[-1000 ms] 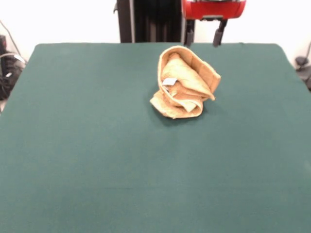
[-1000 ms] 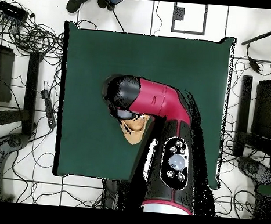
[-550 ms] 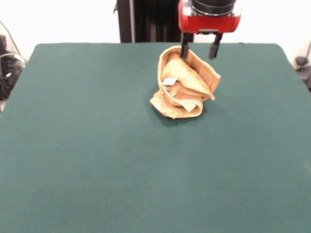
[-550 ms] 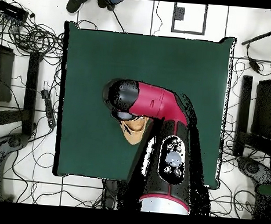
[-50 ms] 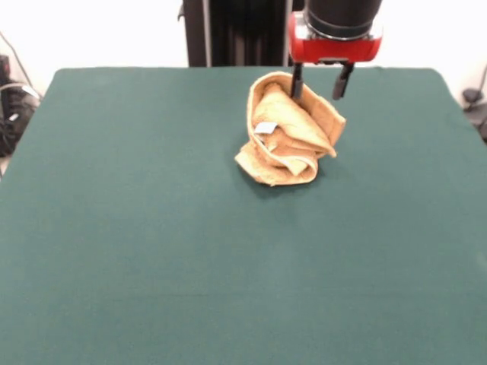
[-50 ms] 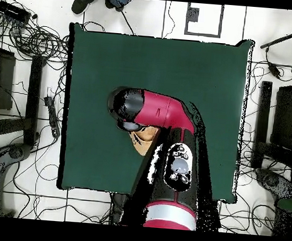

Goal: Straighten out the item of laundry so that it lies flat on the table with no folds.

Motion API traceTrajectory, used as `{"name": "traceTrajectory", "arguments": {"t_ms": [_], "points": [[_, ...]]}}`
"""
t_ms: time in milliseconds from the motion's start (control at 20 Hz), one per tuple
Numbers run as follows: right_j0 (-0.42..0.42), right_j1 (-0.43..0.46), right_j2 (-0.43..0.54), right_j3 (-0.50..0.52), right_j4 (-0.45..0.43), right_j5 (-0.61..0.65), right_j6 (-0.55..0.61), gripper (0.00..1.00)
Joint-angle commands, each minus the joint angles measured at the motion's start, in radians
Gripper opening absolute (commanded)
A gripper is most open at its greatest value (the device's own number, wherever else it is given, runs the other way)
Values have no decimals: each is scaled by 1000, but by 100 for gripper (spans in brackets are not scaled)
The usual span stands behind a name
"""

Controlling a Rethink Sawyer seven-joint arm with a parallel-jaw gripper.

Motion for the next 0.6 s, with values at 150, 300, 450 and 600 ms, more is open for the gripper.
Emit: {"name": "traceTrajectory", "arguments": {"t_ms": [150, 300, 450, 600], "points": [[7, 87, 122, 112, 41, -128, 162, 100], [0, 117, 128, 99, 39, -160, 159, 100], [8, 127, 118, 97, 38, -165, 177, 100], [20, 121, 100, 98, 37, -139, 192, 100]]}}
